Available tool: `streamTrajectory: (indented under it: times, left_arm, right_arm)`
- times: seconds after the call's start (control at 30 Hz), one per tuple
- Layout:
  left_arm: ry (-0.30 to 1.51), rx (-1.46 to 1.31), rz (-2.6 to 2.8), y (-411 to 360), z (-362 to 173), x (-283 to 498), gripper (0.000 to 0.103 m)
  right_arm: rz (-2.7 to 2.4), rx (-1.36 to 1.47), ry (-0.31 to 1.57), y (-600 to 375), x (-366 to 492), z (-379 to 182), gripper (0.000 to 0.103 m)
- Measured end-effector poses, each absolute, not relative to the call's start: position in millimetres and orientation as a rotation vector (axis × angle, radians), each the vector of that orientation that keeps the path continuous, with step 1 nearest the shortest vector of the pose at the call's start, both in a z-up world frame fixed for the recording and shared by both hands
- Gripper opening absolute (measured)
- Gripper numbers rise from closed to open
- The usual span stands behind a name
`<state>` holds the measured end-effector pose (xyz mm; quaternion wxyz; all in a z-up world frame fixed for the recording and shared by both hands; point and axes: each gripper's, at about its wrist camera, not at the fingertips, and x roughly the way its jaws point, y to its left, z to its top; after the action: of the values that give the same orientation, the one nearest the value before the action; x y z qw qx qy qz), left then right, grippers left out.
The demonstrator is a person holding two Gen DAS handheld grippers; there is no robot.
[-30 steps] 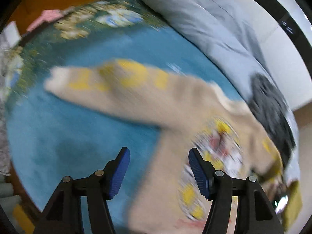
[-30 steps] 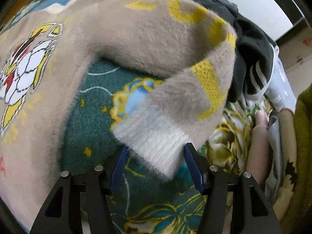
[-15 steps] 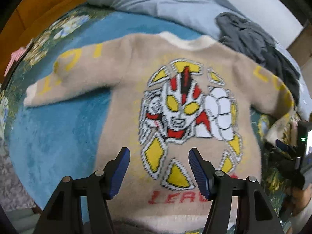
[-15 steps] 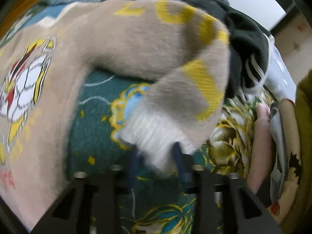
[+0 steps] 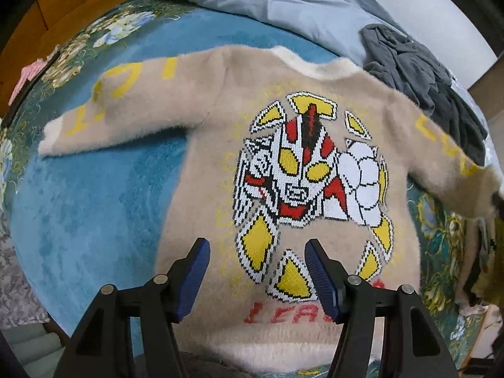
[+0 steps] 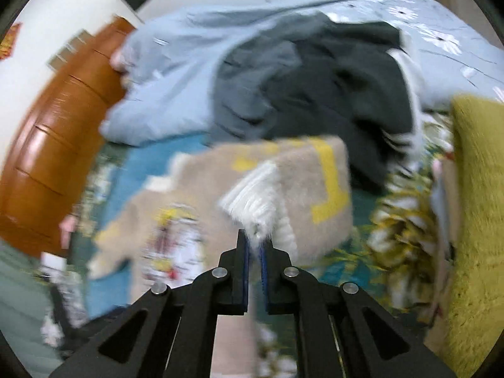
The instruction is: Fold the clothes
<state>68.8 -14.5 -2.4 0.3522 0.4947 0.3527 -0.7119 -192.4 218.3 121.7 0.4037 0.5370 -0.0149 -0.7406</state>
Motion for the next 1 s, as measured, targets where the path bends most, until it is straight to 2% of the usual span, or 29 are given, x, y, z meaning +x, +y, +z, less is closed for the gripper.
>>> streamTrajectory:
  times: [0.1,0.23,0.47,0.7,1.0]
  left_arm:
    - [0.953,1.240,-1.840,-18.3,0.6,76.7,0.066]
    - [0.970,1.208,-1.849,-20.4,5.1,84.4,0.066]
    - [1.007,1.161,-1.838,-24.9,3.9,91.6,0.066]
    - [1.120,1.033,-1.715,-37.1,-6.0,113.1,0.066]
    - [1.296,0.925,-1.570,-68.7,-24.2,154.7,0.066]
  right_arm:
    - [-1.777,1.317,-0.081,172.1,-183.1,118.7,0.006]
    - [-1.621,1.359,-0.231,135.6,-175.0,122.8,0.006]
    - [-1.481,1.336,0.027,23.3,-119.8,117.0,0.006]
    - [-1.385,1.412,0.193,-59.4,-95.9,74.1,0.006]
    - [-1.322,1.574,0.284,-117.3,-86.8,0.7,0.006]
